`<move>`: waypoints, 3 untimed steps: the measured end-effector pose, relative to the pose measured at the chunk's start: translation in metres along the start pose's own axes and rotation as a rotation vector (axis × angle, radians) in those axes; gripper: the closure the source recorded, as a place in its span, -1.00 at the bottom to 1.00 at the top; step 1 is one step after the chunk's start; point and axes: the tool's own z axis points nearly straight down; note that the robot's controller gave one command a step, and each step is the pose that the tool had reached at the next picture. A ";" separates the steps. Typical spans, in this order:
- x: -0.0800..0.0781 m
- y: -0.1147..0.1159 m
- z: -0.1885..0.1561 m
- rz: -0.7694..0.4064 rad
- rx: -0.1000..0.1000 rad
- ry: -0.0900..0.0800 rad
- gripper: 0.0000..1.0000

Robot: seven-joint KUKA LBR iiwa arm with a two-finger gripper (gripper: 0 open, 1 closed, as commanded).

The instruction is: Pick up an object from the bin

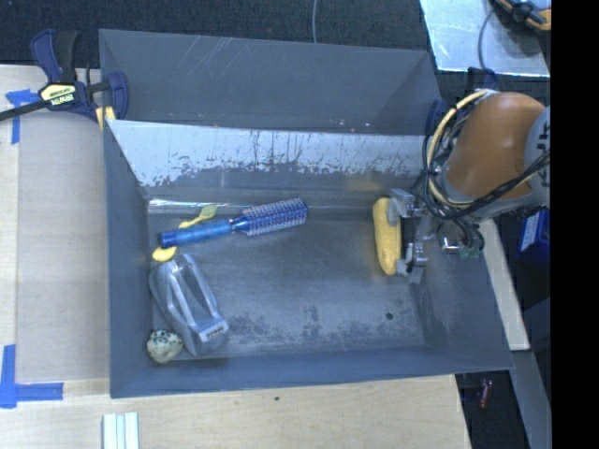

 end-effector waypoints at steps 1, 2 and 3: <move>-0.004 0.009 -0.028 -0.192 0.001 0.002 -1.00; -0.021 0.001 -0.008 -0.226 -0.001 -0.002 -1.00; -0.030 -0.003 -0.001 -0.124 -0.002 -0.009 -1.00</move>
Offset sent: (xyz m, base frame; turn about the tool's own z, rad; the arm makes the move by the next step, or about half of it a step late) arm 0.0345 -0.0056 -0.0170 0.0480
